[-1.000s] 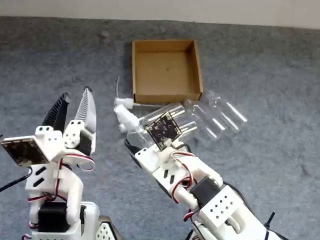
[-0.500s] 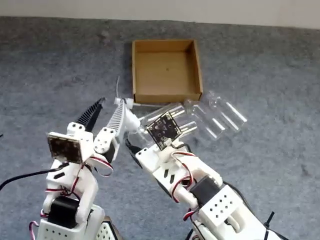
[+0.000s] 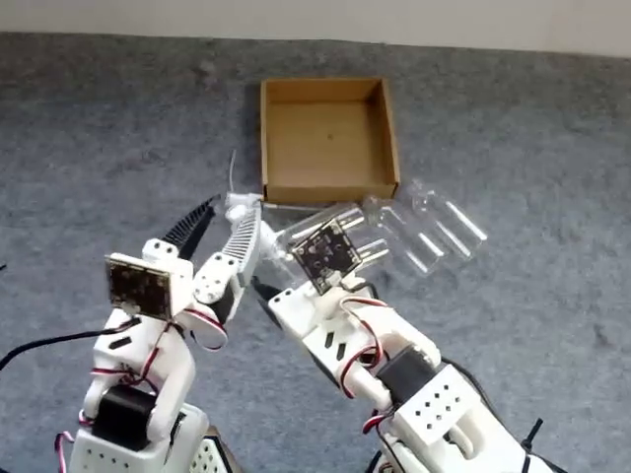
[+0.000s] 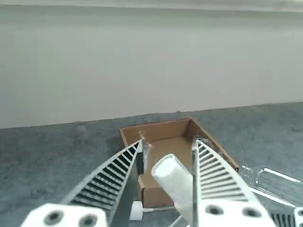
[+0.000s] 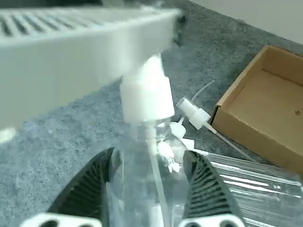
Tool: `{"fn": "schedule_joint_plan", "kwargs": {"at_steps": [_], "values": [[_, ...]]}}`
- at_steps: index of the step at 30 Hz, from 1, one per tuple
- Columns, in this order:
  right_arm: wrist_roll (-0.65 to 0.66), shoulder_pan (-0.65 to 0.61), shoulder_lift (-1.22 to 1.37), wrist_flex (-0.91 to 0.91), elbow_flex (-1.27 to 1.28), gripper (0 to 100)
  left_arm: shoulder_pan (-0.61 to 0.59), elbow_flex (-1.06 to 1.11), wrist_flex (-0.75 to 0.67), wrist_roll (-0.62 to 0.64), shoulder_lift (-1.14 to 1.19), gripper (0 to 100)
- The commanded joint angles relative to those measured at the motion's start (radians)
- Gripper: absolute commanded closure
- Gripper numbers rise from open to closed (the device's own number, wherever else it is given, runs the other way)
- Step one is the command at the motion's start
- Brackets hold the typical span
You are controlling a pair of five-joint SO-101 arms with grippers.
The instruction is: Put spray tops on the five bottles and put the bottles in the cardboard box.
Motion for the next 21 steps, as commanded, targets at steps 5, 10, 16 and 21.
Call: {"fn": "schedule_joint_plan", "kwargs": {"at_steps": [5,10,16,21], "values": [[-0.002,0.073,-0.027,-0.022,-0.035,99.5,-0.202,-0.097,0.06,0.003,0.002,87],[-0.002,0.036,-0.027,-0.013,-0.036,99.5,-0.22,0.074,-0.078,-0.003,0.004,87],[-0.002,-0.042,-0.027,0.036,-0.035,99.5,-0.12,0.094,-0.095,-0.025,0.004,87],[0.0,-0.053,-0.025,0.036,-0.03,99.5,-0.054,0.101,-0.095,-0.074,0.002,87]]}}
